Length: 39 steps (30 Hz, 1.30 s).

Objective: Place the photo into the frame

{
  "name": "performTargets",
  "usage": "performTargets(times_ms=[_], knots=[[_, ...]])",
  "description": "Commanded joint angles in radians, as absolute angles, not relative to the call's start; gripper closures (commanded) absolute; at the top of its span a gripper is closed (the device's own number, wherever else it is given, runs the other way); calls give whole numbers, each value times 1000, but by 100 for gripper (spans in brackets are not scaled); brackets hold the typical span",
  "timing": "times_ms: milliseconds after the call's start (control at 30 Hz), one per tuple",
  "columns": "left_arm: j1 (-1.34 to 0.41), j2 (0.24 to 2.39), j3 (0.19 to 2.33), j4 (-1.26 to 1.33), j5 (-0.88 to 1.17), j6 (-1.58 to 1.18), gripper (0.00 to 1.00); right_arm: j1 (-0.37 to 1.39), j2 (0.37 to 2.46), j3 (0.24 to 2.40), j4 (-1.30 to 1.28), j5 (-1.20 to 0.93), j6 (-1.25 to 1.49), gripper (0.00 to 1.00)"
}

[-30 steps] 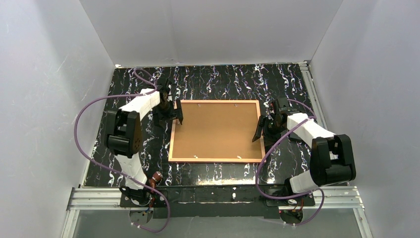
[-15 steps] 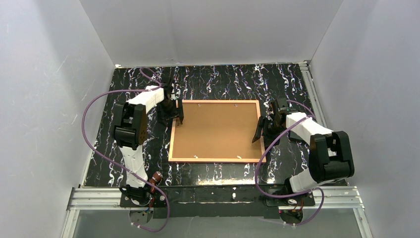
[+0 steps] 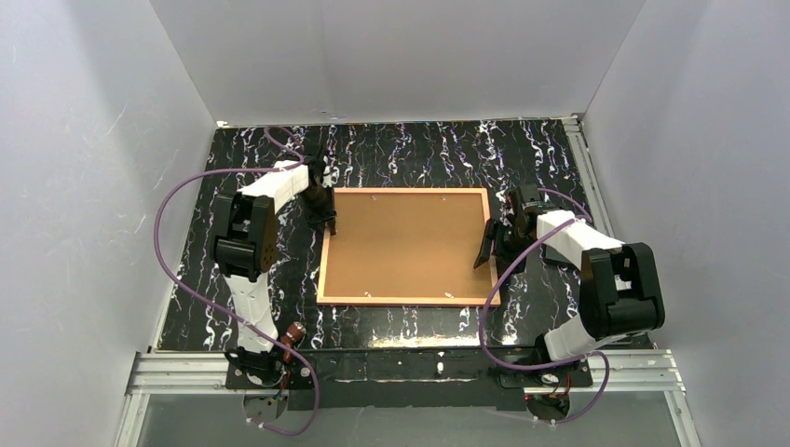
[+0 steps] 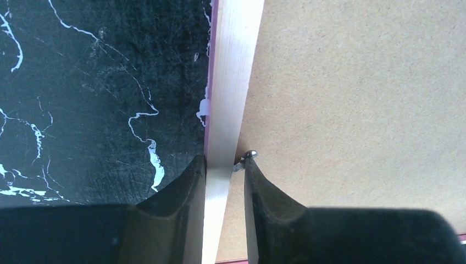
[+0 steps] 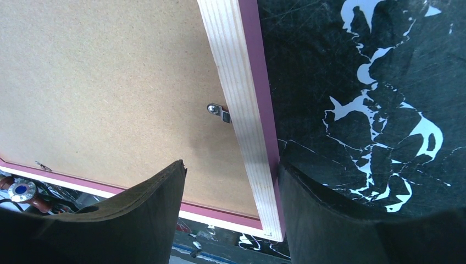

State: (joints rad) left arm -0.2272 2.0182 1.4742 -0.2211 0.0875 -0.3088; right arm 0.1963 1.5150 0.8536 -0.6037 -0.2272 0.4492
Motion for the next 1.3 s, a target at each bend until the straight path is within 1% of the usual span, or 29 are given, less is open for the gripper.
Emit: performTargets(times_ms=[0,300,333,367,467,500,533,567,733,1000,1267], knots=[[-232,2033,1468,-334,43,-299,100,195,1526,856,-578,-266,455,31],[-233,2009,1465,-332,56,-304,100,197,1511,849,-575,-273,453,30],[-232,2000,1464,-333,57,-304,98,196,1507,850,-575,-274,452,30],[-233,1988,1463,-332,57,-304,85,196,1501,849,-576,-276,450,29],[-232,1938,1456,-330,49,-304,28,197,1474,847,-576,-278,449,27],[-233,1917,1452,-329,46,-305,15,196,1464,847,-577,-277,449,27],[-233,1892,1445,-327,43,-305,5,197,1457,847,-578,-277,449,26],[-233,1865,1438,-325,42,-303,2,196,1451,847,-579,-278,449,26],[-233,1708,1371,-320,99,-302,2,196,1436,846,-588,-282,457,25],[-242,1370,1095,-204,352,-356,2,197,1376,816,-597,-279,491,24],[-253,1071,821,-156,507,-431,2,196,1288,750,-613,-265,532,24]])
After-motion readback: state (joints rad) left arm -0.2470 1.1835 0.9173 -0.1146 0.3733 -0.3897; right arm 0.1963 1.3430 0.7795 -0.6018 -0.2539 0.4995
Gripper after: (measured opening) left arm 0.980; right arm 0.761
